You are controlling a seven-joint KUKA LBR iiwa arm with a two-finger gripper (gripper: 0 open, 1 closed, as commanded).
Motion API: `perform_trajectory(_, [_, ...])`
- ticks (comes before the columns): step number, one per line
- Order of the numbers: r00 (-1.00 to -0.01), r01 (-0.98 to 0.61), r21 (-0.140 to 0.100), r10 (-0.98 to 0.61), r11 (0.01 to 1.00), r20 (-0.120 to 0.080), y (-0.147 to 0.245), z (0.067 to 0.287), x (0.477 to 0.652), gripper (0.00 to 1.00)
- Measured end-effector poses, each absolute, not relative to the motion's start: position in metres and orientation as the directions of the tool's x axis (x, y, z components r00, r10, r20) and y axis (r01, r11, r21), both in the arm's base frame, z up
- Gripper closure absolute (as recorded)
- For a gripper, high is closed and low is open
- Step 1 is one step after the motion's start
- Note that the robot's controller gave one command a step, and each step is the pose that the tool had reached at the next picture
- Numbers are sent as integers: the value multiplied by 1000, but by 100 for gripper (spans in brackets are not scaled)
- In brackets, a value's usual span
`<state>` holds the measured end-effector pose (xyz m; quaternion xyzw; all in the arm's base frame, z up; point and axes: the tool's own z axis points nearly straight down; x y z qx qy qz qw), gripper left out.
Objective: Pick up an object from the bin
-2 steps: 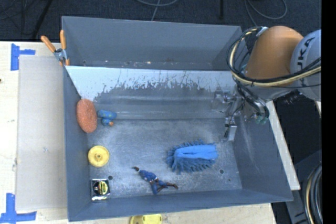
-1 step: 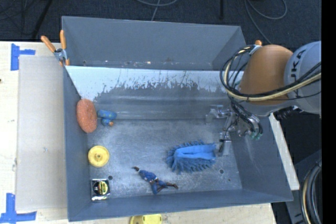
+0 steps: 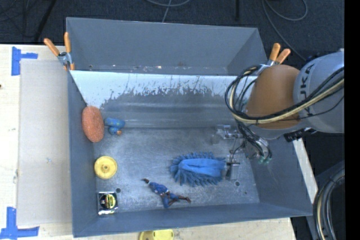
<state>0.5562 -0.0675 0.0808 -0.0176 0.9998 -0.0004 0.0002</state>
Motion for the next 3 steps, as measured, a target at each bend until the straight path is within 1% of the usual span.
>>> perform_trajectory(1, [-998, -56, 1, -56, 998, 2, -54, 71, 549, 0])
perform_trajectory(2, [-999, -50, -1, -50, 999, -1, -53, 72, 547, 0])
perform_trajectory(3, [-989, -145, 1, -145, 989, 4, -48, 96, 559, 0])
